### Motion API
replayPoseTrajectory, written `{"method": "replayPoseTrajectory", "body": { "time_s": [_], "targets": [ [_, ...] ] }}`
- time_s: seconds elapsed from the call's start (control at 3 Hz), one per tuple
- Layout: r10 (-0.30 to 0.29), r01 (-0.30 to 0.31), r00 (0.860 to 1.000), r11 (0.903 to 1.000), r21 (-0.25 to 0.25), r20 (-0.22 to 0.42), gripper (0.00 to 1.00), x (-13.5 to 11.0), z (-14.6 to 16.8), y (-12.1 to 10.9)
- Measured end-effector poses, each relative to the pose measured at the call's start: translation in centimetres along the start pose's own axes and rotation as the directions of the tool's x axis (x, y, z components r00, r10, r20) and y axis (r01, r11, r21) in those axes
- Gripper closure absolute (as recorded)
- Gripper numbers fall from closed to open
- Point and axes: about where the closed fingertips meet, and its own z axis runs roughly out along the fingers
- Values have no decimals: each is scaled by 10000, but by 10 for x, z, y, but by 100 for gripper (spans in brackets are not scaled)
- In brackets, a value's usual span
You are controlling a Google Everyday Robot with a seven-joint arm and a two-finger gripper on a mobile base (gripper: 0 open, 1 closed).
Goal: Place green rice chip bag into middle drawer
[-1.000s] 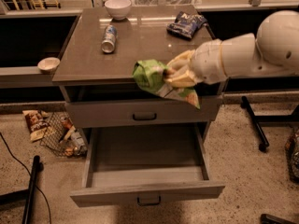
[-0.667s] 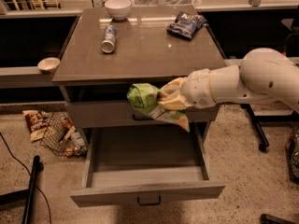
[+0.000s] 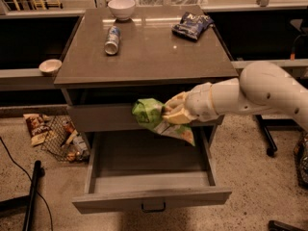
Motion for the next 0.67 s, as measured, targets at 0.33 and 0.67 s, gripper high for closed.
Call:
{"method": "replayPoseTrajectory", "body": {
  "time_s": [0.33, 0.67],
  "targets": [
    [857, -864, 9960, 9958, -305, -247, 100, 57, 18, 16],
    [1489, -1506, 9880, 9876, -439, -409, 100, 116, 35, 24]
  ]
}}
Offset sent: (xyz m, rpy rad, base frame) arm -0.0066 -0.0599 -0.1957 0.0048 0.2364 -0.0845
